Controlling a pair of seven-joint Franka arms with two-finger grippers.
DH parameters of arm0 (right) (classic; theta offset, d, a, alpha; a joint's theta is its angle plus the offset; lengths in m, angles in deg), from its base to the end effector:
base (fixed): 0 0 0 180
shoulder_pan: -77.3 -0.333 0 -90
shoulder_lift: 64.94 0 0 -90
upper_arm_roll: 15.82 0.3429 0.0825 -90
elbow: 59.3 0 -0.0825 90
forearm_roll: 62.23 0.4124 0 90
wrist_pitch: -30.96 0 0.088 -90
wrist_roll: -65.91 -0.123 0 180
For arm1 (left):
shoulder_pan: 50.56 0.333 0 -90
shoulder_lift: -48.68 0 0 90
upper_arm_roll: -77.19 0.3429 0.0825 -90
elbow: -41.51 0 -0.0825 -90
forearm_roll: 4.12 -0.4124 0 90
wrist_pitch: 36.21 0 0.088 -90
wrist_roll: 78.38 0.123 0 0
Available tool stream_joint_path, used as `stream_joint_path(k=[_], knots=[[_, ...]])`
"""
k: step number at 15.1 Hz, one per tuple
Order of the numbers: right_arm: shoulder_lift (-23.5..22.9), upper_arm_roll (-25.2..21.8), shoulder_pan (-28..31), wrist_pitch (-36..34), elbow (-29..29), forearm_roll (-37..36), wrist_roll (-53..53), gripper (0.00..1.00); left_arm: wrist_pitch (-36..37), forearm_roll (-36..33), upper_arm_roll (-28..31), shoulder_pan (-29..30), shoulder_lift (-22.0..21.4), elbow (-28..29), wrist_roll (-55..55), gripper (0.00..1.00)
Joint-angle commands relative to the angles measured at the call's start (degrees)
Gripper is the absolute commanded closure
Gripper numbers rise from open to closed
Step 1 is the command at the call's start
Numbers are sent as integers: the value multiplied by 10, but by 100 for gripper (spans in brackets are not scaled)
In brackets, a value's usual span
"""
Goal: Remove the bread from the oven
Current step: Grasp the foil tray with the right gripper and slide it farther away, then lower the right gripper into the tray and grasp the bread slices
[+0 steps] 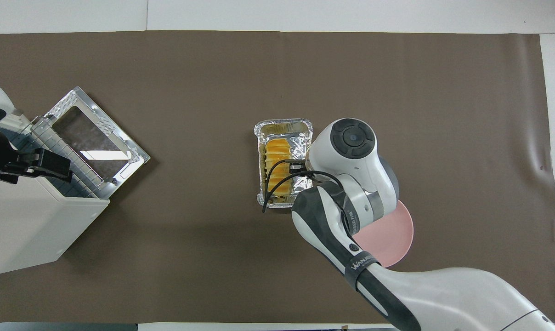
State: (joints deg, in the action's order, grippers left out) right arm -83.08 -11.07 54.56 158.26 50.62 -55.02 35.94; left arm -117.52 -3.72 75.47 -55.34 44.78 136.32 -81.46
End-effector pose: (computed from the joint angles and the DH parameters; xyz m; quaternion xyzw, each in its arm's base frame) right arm 0.5727 0.3017 0.3208 -0.9961 0.0619 0.0358 0.0518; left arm 0.5353 -0.0625 0.6207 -0.9960 0.0299 0.0836 0.0045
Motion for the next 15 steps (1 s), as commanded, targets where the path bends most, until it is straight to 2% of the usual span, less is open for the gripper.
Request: stream_joint_path(k=[1, 3, 6, 10, 14, 15], knots=[[8, 2, 78, -49, -43, 42, 45, 100, -13, 9, -1, 7, -17, 20, 4, 0], [9, 3, 136, -48, -44, 52, 94, 100, -13, 9, 0, 7, -17, 20, 4, 0], [10, 3, 190, -46, -30, 55, 173, 100, -13, 9, 0, 7, -17, 20, 4, 0], [15, 2, 211, -38, 2, 69, 241, 100, -13, 9, 0, 7, -17, 20, 4, 0], [14, 1, 208, -30, 0, 68, 261, 100, -13, 9, 0, 7, -17, 20, 4, 0], [14, 1, 208, -31, -2, 65, 265, 64, -13, 9, 0, 7, -17, 20, 4, 0]])
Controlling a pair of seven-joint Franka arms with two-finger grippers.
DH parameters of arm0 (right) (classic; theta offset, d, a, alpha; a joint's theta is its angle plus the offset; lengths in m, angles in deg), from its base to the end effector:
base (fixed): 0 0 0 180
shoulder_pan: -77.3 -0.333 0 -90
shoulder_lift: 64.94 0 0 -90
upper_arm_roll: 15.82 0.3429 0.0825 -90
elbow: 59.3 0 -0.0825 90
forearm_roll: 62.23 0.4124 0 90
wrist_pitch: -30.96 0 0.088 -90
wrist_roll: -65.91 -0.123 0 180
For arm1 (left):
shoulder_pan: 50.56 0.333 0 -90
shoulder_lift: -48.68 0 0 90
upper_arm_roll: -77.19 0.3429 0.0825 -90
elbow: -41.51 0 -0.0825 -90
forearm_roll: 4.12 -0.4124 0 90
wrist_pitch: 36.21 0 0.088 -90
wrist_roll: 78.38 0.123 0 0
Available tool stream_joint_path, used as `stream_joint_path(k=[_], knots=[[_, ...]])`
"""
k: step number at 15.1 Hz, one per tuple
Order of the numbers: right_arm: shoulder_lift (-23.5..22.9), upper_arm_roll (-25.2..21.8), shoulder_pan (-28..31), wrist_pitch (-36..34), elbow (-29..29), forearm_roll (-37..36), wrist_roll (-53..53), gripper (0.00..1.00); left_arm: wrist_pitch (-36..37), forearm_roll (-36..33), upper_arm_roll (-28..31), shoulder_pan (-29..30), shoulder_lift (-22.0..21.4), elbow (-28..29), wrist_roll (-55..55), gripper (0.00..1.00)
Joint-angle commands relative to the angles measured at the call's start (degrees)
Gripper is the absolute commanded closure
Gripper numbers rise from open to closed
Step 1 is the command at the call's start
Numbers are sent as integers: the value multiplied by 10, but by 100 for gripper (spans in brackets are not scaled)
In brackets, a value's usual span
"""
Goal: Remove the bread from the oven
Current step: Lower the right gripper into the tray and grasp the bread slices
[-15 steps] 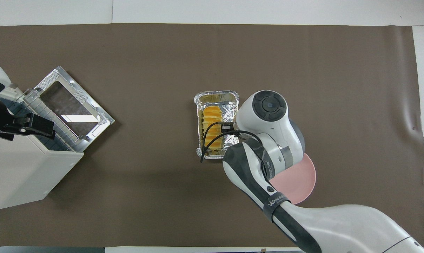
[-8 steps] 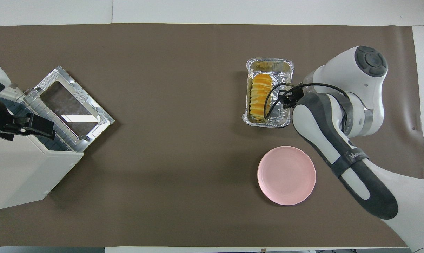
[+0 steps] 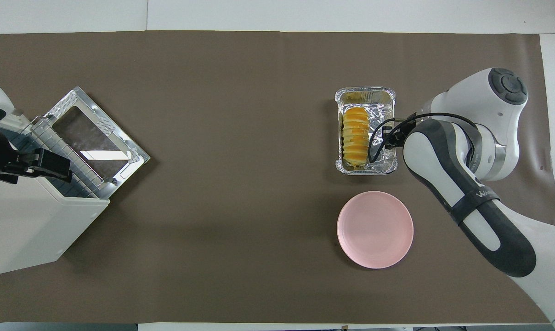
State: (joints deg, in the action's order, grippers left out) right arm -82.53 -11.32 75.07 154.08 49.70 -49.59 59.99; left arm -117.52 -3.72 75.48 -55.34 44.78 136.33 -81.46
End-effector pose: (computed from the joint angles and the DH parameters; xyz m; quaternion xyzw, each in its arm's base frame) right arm 0.6382 0.0851 0.3292 -0.9927 0.0573 0.0413 0.0982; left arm 0.5353 -0.0624 0.6206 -0.9960 0.0298 0.0837 0.0045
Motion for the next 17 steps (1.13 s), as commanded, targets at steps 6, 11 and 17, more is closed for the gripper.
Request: stream_joint_path(k=[6, 11, 17], knots=[[38, 1, 6, -51, -39, -43, 35, 0, -13, 9, 0, 6, -17, 20, 4, 0], [16, 2, -36, 8, -48, -47, -22, 0, -13, 9, 0, 6, -17, 20, 4, 0], [-18, 3, -52, 50, -29, -46, -60, 3, -13, 9, -1, 6, -17, 20, 4, 0]])
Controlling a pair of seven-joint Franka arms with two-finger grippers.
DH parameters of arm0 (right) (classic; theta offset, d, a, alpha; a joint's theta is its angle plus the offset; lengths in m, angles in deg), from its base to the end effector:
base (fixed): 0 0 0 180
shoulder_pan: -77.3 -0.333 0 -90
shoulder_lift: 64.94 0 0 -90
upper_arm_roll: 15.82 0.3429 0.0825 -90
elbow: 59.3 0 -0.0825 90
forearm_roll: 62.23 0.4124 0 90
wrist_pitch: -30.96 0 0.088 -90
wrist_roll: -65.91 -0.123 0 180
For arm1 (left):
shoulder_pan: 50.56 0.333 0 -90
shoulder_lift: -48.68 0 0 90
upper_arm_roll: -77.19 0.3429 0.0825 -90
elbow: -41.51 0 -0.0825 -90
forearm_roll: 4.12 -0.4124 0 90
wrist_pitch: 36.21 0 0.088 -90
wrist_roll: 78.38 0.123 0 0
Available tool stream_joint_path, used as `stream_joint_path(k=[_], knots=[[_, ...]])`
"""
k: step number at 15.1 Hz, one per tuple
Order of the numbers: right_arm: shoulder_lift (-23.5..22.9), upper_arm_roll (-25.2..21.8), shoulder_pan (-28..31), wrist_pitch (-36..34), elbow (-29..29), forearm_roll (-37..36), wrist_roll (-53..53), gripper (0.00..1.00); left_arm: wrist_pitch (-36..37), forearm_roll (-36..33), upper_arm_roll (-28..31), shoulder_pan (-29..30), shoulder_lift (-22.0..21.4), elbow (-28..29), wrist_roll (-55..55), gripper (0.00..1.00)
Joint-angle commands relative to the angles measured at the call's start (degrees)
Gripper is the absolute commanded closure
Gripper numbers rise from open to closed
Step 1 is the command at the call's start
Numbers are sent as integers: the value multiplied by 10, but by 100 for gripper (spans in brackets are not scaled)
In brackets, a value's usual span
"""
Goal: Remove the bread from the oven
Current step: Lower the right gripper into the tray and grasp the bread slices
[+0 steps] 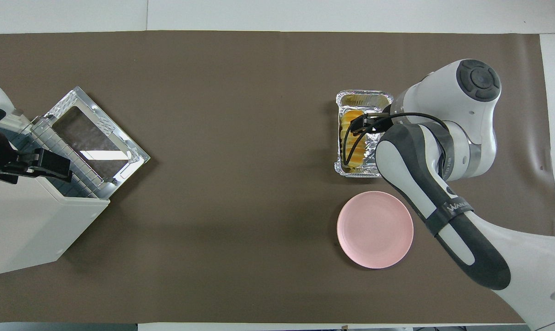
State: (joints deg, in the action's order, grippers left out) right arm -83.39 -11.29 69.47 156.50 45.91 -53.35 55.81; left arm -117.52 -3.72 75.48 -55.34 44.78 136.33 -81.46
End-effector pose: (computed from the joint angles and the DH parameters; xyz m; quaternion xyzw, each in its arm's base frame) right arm 0.6517 0.1472 0.3535 -0.9966 0.0265 -0.0013 0.0779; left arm 0.5353 -0.0624 0.6206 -0.9960 0.0298 0.0837 0.0045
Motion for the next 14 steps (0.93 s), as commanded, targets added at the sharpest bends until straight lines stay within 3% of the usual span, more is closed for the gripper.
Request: stream_joint_path(k=[1, 10, 12, 14], knots=[[-17, 3, 4, 37, 13, -8, -28, 4, -13, 9, 0, 6, -17, 20, 4, 0], [-18, 4, -17, 85, 59, -2, -71, 16, -13, 9, 0, 6, -17, 20, 4, 0], [-17, 4, -17, 96, 69, -2, -71, 32, -13, 9, 0, 6, -17, 20, 4, 0], [-17, 4, -17, 96, 69, -2, -67, 67, -13, 9, 0, 6, -17, 20, 4, 0]])
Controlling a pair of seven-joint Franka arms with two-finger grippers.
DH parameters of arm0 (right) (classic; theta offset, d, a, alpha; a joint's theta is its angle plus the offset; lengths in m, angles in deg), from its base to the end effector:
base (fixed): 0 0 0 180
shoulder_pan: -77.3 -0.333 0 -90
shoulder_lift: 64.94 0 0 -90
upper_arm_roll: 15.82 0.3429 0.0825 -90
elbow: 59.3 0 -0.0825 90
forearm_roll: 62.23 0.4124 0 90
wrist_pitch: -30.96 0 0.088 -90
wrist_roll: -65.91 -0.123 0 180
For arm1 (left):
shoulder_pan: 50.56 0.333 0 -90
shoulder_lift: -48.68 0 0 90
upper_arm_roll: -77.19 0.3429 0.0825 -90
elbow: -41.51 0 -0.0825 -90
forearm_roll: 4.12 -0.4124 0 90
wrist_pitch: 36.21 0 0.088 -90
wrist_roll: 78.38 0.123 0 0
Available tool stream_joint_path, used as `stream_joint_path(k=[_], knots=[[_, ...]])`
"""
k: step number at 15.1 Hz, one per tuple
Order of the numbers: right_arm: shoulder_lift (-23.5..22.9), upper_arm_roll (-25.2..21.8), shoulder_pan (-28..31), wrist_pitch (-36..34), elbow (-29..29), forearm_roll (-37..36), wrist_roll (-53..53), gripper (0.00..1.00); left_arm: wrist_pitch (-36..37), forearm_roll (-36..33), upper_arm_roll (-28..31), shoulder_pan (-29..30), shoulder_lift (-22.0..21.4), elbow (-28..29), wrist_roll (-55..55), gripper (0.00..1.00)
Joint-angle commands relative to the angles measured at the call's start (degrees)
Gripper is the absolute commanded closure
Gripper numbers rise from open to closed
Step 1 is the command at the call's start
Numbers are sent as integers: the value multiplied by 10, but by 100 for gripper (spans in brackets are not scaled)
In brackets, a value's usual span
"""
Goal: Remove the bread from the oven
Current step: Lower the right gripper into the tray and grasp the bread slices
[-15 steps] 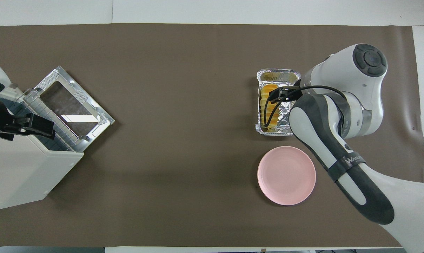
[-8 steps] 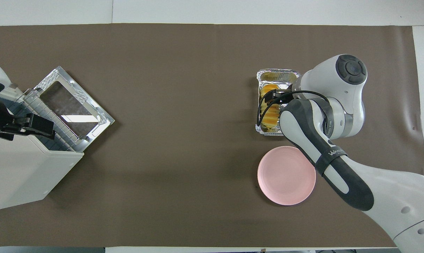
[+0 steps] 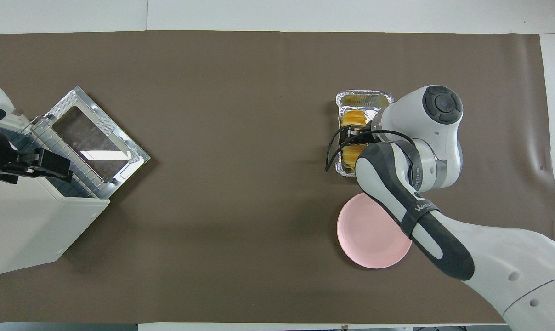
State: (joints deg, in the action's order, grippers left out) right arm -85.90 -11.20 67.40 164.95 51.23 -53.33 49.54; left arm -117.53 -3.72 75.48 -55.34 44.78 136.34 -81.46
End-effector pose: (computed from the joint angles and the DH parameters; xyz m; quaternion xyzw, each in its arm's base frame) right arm 0.6354 0.1665 0.2943 -0.9946 0.0717 -0.0019 0.0745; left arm 0.5353 -0.0624 0.6205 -0.9960 0.0298 0.0837 0.0045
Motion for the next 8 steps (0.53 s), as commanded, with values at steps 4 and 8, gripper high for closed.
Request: stream_joint_path(k=[4, 8], knots=[[8, 3, 5, -5, 8, -2, -2, 100, -13, 9, 0, 6, -17, 20, 4, 0], [12, 2, 14, -122, -63, -6, 3, 100, -13, 9, 0, 6, -17, 20, 4, 0]])
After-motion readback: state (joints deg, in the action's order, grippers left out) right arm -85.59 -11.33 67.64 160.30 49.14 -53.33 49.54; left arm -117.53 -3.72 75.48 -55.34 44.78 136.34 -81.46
